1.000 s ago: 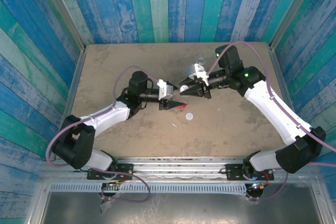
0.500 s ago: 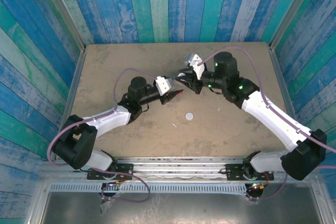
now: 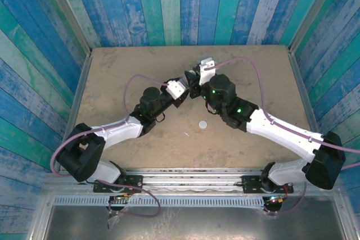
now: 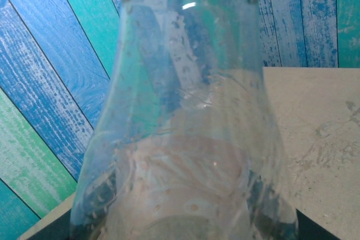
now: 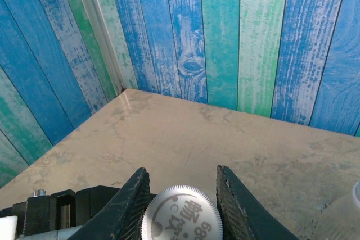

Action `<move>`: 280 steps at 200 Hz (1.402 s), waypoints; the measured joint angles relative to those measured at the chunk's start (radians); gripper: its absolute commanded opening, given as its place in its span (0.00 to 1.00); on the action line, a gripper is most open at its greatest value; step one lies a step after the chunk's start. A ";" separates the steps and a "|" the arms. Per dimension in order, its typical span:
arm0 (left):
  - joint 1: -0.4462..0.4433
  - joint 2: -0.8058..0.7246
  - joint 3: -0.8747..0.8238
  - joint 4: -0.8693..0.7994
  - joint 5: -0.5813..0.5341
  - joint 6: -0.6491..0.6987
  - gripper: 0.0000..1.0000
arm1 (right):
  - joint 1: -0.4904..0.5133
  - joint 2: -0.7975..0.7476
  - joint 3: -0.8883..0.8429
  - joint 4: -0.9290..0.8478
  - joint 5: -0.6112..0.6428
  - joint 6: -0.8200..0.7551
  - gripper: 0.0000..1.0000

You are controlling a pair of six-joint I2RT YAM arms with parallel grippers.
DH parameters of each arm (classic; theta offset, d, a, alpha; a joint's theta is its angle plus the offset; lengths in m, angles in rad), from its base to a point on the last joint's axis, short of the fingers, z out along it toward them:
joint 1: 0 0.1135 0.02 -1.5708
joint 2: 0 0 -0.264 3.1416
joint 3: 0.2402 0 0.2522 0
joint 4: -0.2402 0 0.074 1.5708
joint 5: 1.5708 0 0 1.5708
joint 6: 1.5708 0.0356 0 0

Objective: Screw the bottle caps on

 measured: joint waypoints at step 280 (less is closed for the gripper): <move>0.033 -0.074 0.074 -0.267 0.914 -0.006 0.37 | -0.332 -0.161 0.084 -0.529 -1.330 -0.669 0.21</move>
